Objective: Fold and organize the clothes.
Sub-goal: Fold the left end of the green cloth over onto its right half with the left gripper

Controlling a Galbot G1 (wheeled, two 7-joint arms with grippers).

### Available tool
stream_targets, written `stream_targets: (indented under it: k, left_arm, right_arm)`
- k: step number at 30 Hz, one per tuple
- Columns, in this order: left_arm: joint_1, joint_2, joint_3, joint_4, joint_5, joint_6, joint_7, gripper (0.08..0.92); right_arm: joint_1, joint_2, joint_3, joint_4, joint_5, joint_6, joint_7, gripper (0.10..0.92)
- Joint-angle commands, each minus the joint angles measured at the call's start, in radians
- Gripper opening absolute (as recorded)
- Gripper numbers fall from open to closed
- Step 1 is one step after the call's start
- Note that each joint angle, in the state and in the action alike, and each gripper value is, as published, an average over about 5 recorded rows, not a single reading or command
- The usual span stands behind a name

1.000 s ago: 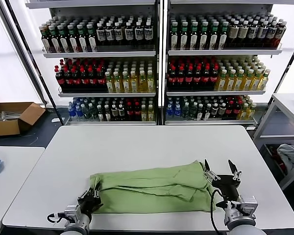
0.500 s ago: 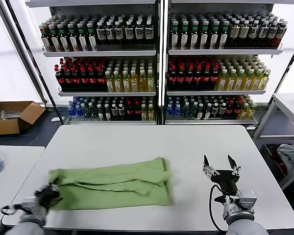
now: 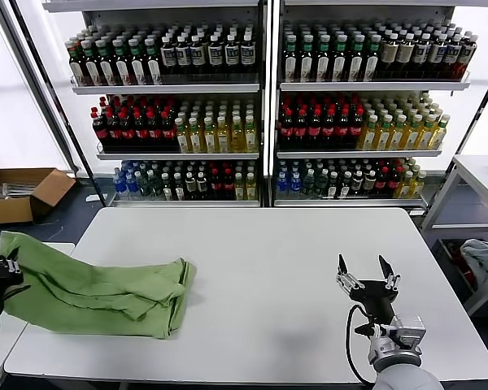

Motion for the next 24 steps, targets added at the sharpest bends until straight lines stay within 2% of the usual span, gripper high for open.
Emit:
stream_targets:
  k: [1,5,10,24]
  left_arm:
    - [-0.055,-0.149,0.368,-0.160,0.091,0.054,-0.024,0.115]
    - [-0.078,-0.204,0.471,-0.168,0.126,0.074,-0.037,0.115]
    - [-0.108,-0.227,0.543,-0.153,0.155,0.094,-0.038,0.115]
    - [-0.139,-0.301,0.634,-0.032,0.251,0.075,0.002,0.115]
  right_arm:
    - [-0.071,0.014,0.064,0.028,-0.005,0.010,-0.002,0.823]
    - [-0.105,0.021,0.093,0.043,-0.004,0.019,-0.005,0.823]
    - [-0.137,0.030,0.112,0.044,-0.004,0.035,-0.008,0.823]
    - [-0.157,0.042,0.103,0.033,-0.020,0.045,-0.011,0.823]
